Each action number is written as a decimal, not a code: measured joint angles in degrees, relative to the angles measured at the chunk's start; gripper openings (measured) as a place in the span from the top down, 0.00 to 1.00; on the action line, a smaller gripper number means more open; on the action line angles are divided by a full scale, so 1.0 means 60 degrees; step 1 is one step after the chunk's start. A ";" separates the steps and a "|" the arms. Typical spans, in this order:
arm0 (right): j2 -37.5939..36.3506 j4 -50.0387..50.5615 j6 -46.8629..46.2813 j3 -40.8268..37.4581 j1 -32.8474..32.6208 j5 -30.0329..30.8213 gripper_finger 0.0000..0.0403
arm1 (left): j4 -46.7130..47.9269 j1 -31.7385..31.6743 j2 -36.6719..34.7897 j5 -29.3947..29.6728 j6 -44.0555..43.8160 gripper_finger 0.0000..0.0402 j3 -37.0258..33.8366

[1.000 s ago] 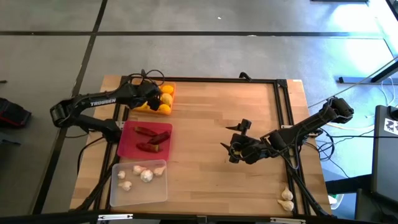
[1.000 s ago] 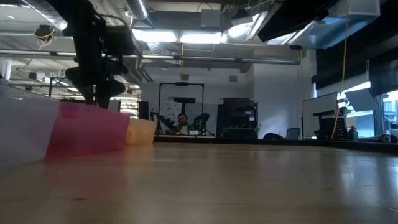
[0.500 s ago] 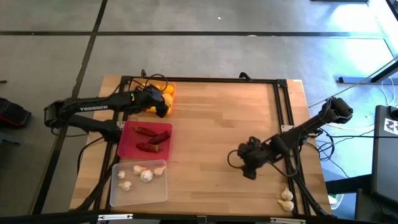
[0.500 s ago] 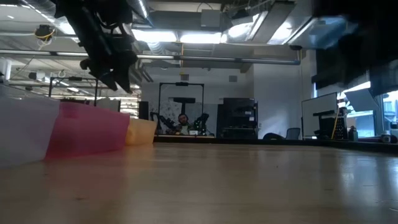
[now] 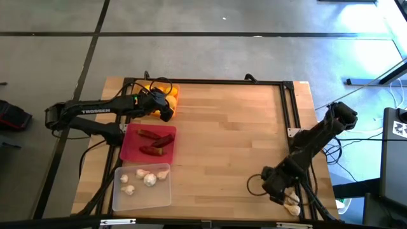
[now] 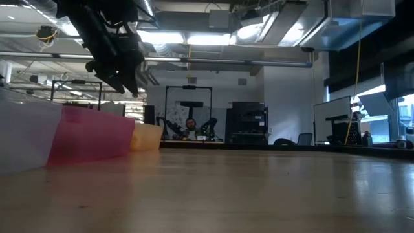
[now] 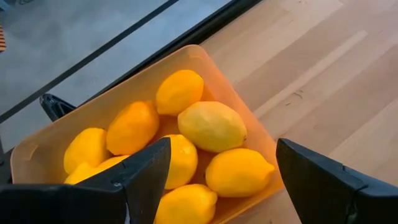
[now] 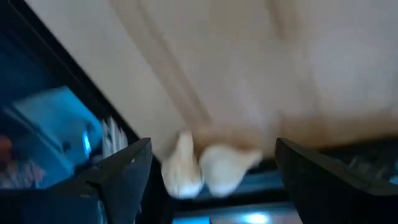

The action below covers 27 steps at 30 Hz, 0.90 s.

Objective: Sort produce into baskets
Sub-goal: Put the garlic into the transparent bin

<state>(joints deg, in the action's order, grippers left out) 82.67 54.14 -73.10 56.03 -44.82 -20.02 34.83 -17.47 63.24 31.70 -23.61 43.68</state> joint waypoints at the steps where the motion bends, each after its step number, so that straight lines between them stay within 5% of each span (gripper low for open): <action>1: 0.0122 0.0034 -0.0026 0.0000 -0.0107 -0.0316 0.17 | 0.0004 0.0000 0.0000 0.0000 0.0010 0.29 0.0000; 19: 0.2389 -0.0113 0.0298 0.0003 -0.1161 -0.2631 0.17 | 0.0004 -0.0002 0.0000 0.0004 0.0056 0.29 -0.0004; 27: 0.2886 -0.0181 0.0231 -0.0259 -0.1678 -0.2694 0.17 | 0.0004 0.0000 0.0000 0.0007 0.0235 0.29 -0.0004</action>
<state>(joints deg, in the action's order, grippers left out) 99.99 53.06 -71.71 54.47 -54.89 -36.18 34.85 -17.47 63.24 31.75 -22.20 43.66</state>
